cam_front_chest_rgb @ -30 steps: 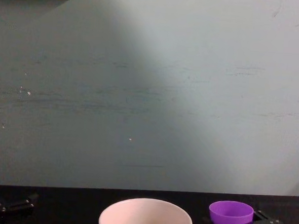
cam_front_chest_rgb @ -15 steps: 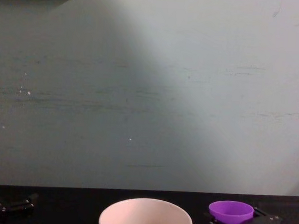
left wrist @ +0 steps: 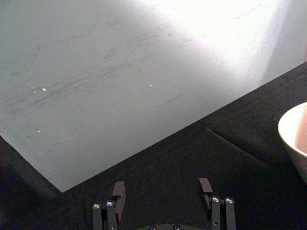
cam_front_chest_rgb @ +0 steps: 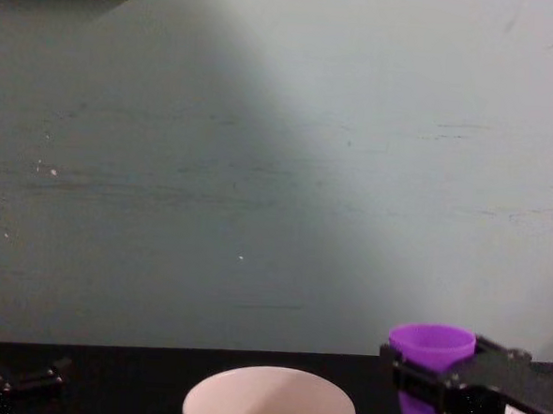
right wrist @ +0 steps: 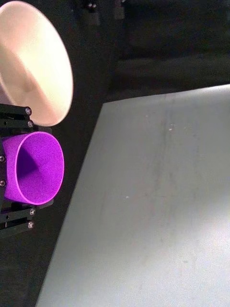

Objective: Pick up the cup and pour the mung beans from the cup into the bowl.

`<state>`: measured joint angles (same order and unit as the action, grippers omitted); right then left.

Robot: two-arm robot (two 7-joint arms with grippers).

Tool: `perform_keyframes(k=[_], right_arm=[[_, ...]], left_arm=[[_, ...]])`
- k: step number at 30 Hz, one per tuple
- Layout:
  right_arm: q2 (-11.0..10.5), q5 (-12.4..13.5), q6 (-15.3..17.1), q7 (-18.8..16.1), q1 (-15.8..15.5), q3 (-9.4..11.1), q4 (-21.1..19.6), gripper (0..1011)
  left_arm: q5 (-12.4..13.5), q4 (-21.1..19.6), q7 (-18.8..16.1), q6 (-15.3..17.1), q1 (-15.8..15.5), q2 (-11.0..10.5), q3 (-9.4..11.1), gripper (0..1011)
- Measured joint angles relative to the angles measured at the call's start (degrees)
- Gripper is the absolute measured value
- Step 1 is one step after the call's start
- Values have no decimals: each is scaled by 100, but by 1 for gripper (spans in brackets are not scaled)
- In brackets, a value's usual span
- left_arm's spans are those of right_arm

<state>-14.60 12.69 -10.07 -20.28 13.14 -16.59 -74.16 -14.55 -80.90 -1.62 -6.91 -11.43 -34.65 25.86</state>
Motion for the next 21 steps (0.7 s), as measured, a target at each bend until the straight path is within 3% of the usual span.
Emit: perform_keyframes(k=[8, 21], right_arm=[[-110, -67, 88, 77, -144, 85, -647, 754], [-109, -102, 13, 158, -232, 152, -833, 754]], left_arm=[[0, 0, 0, 0, 0, 0, 0, 1000], [0, 0, 0, 0, 0, 0, 0, 1000]])
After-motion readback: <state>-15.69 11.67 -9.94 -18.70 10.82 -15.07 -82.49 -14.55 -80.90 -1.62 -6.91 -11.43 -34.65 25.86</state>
